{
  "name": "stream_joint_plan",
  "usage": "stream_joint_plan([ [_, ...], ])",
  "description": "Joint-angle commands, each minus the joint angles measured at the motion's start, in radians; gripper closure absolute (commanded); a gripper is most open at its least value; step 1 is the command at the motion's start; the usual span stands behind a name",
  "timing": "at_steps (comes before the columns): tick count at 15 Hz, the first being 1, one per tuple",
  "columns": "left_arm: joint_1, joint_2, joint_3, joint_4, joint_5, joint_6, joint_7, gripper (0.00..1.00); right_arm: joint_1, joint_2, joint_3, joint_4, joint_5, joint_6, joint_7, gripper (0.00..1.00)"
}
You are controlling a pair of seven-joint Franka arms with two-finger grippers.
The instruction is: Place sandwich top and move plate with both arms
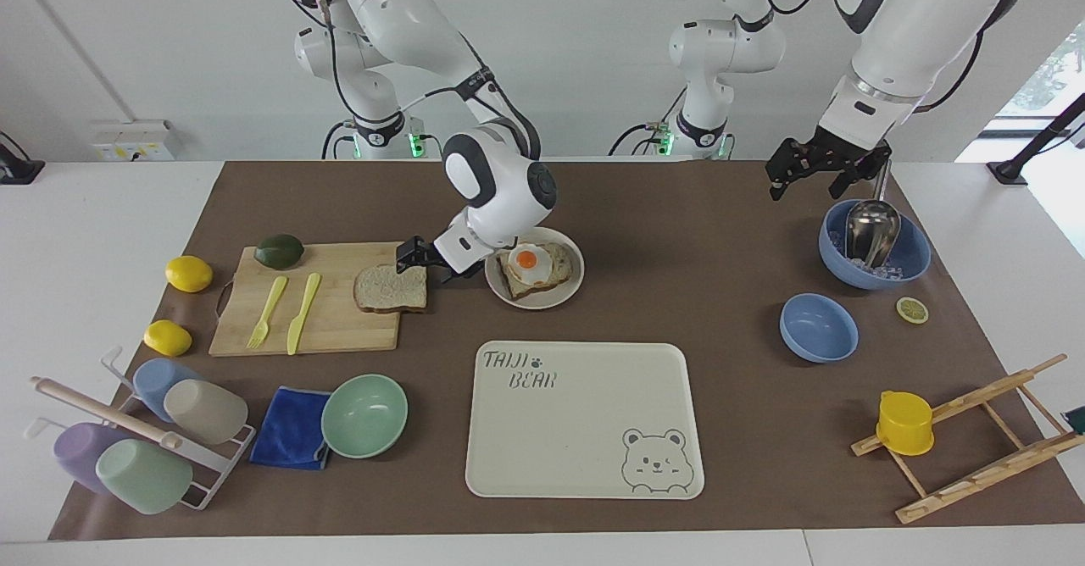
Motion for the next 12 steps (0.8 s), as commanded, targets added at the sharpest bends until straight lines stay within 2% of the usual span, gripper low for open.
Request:
stream_joint_plan([
  [1,0.013,-0.017,0.003,-0.021,-0.005,0.008,-0.001,0.00,-0.027,-0.029,0.010,-0.075,-0.017,0.060,0.053,0.00],
  [6,0.013,-0.017,0.001,-0.022,-0.005,0.015,-0.001,0.00,-0.033,-0.050,0.011,-0.155,-0.016,0.132,0.096,0.00],
  [12,0.013,-0.017,0.001,-0.024,-0.006,0.028,-0.001,0.00,-0.052,-0.059,0.010,-0.181,-0.022,0.125,0.098,0.00],
])
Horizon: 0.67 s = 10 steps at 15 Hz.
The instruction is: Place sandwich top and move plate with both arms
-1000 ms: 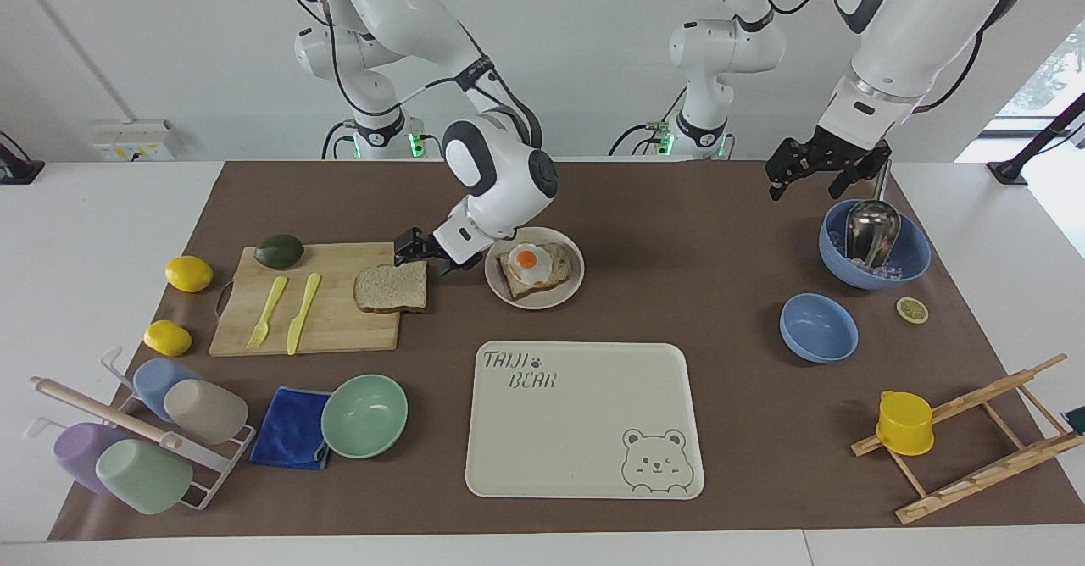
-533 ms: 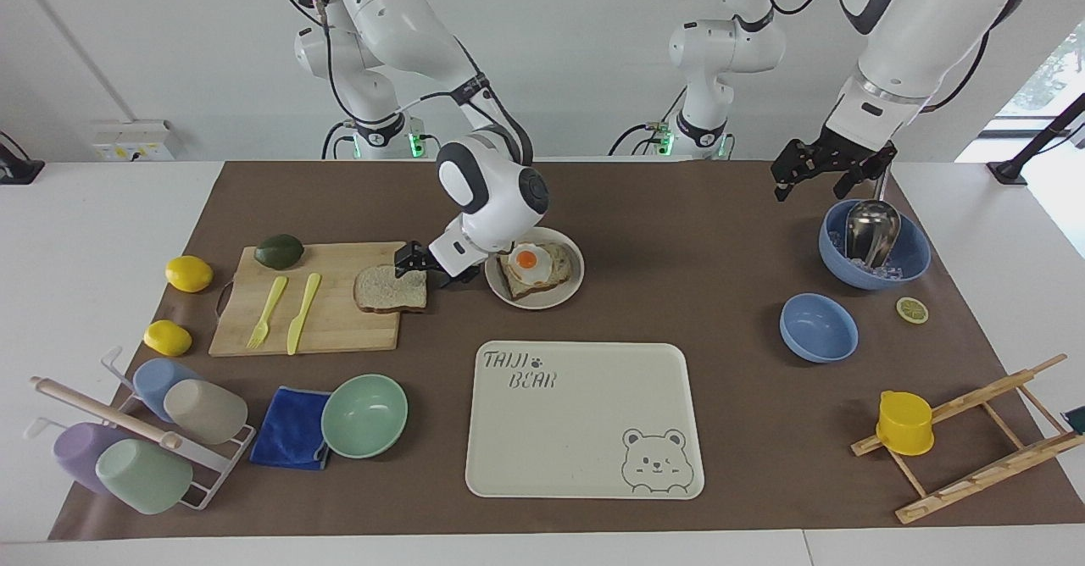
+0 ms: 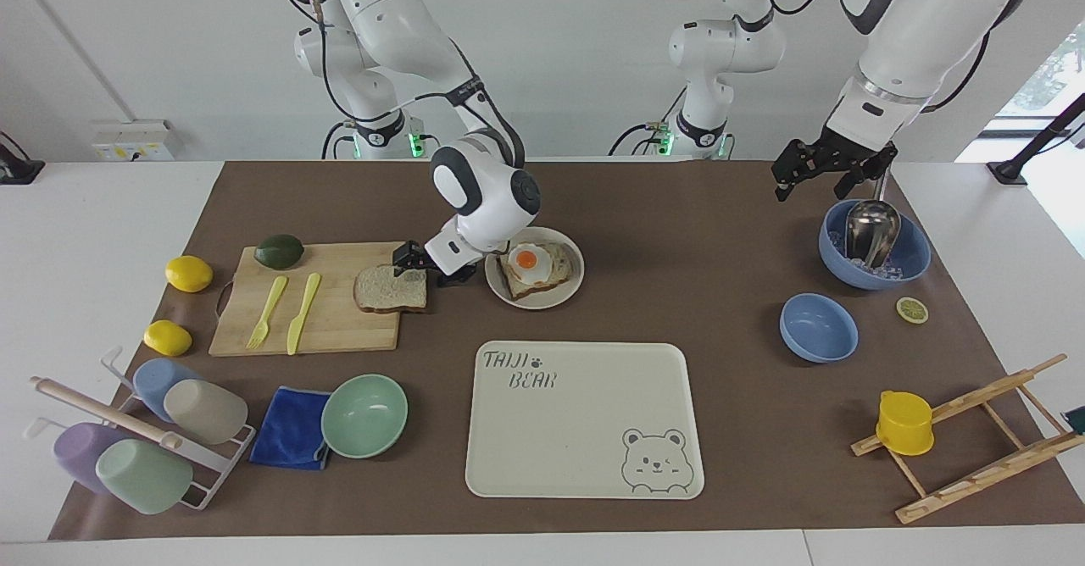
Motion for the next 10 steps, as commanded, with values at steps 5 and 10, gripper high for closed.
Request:
stream_joint_plan([
  [5,0.000,-0.017,-0.001,-0.022,-0.006,0.025,-0.001,0.00,-0.021,-0.047,0.010,-0.086,-0.028,0.025,0.028,0.23],
  [10,0.001,-0.017,-0.001,-0.022,-0.008,0.025,0.000,0.00,-0.018,-0.047,0.013,-0.071,-0.028,-0.010,0.021,1.00],
])
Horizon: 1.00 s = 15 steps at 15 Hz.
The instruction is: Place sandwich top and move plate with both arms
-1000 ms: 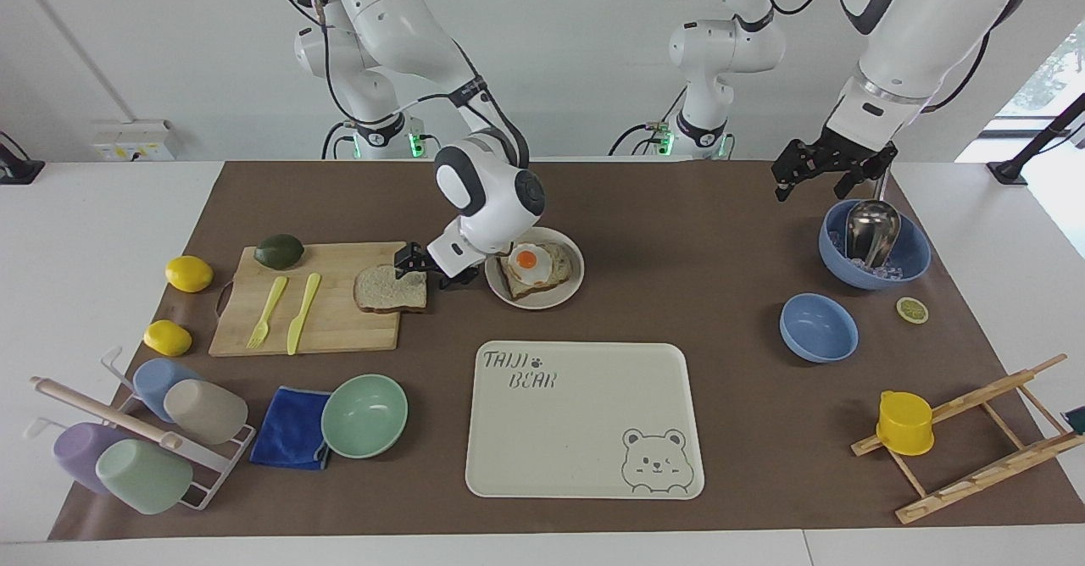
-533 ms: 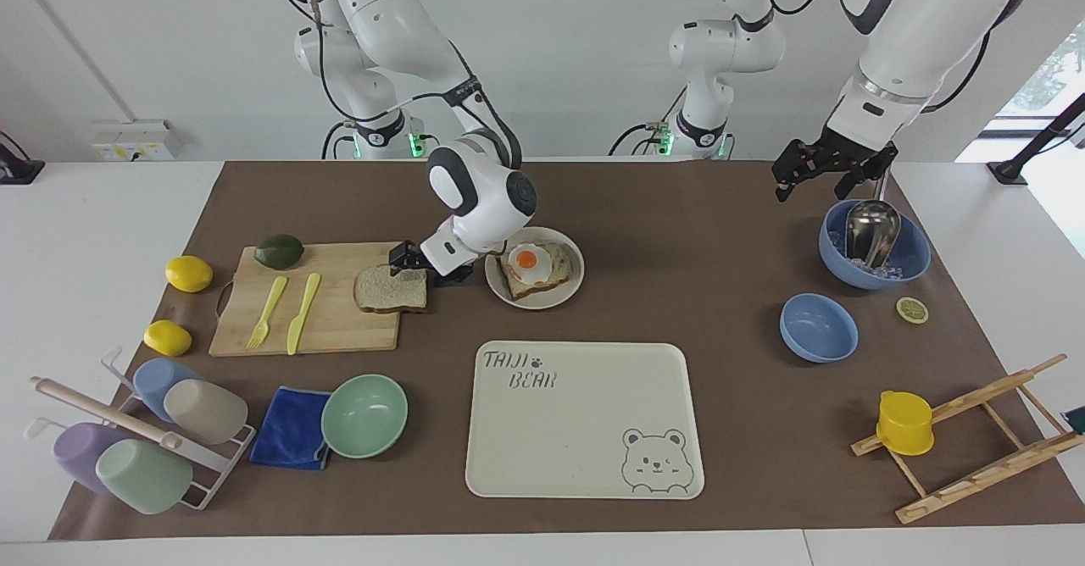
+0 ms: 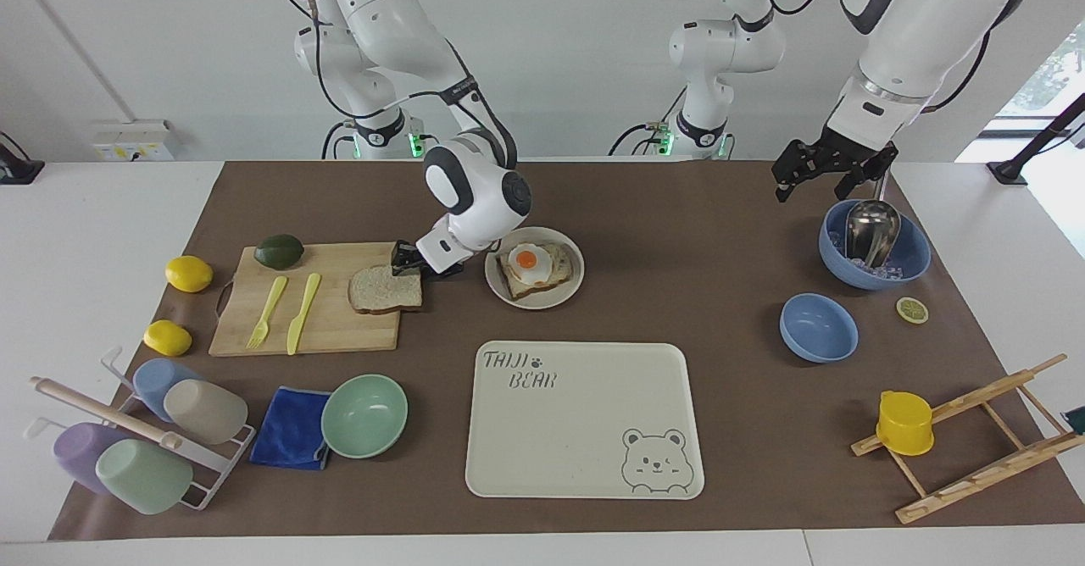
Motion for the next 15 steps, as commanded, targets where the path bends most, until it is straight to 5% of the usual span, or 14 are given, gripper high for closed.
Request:
stream_joint_plan([
  [1,0.002,-0.017,0.000,-0.020,-0.008,0.018,0.000,0.00,-0.001,-0.026,0.012,-0.014,-0.027,-0.021,0.020,1.00],
  [10,0.003,-0.017,0.000,-0.022,-0.009,0.024,0.000,0.00,-0.014,0.023,0.210,0.389,-0.012,-0.657,0.012,1.00],
  [12,0.003,-0.017,0.000,-0.022,-0.009,0.024,0.000,0.00,-0.001,0.012,0.221,0.391,0.051,-0.687,0.070,1.00],
  [15,0.005,-0.017,0.000,-0.022,-0.011,0.025,0.000,0.00,-0.016,0.034,0.409,0.445,0.157,-0.690,0.335,1.00],
])
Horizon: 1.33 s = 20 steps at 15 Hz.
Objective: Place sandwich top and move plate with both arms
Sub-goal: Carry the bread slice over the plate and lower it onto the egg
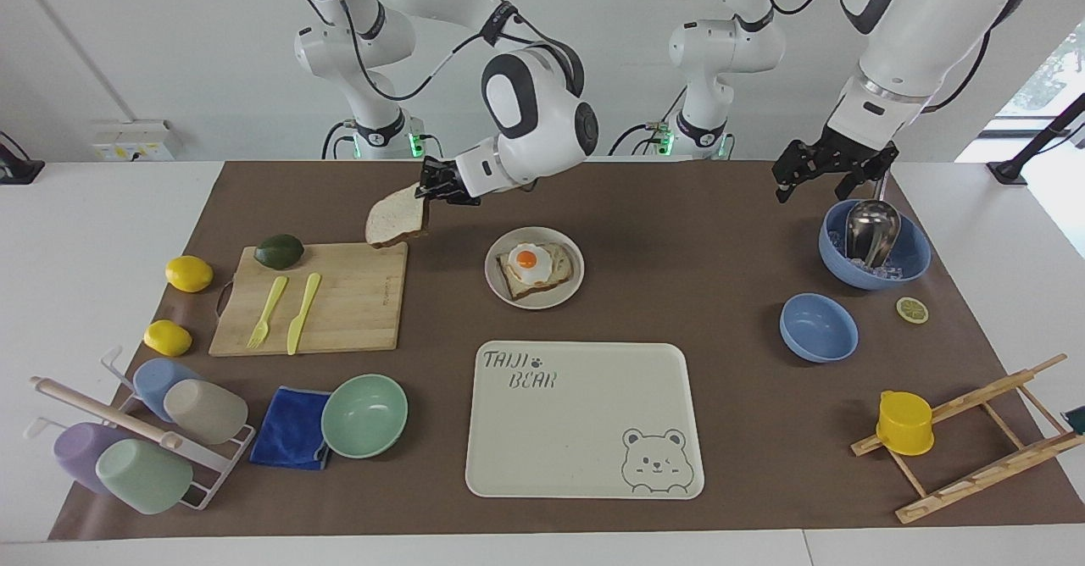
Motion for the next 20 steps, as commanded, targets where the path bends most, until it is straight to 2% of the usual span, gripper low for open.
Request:
stream_joint_plan([
  [1,0.005,-0.017,0.000,-0.022,-0.011,0.020,0.000,0.00,-0.014,0.052,0.137,0.060,0.075,0.038,0.206,1.00],
  [3,0.008,-0.017,0.002,-0.020,-0.011,0.020,0.000,0.00,-0.031,0.061,0.146,0.060,0.078,0.157,0.205,1.00],
  [8,0.061,-0.014,0.002,-0.020,-0.009,0.051,0.007,0.00,-0.040,0.093,0.148,0.048,0.064,0.336,0.105,1.00],
  [12,0.083,-0.014,0.002,-0.022,-0.009,0.065,0.007,0.00,-0.039,0.132,0.148,0.040,0.066,0.412,0.105,1.00],
  [20,0.083,-0.014,0.000,-0.022,-0.009,0.066,0.002,0.00,-0.031,0.133,0.155,0.031,0.067,0.471,0.090,1.00],
])
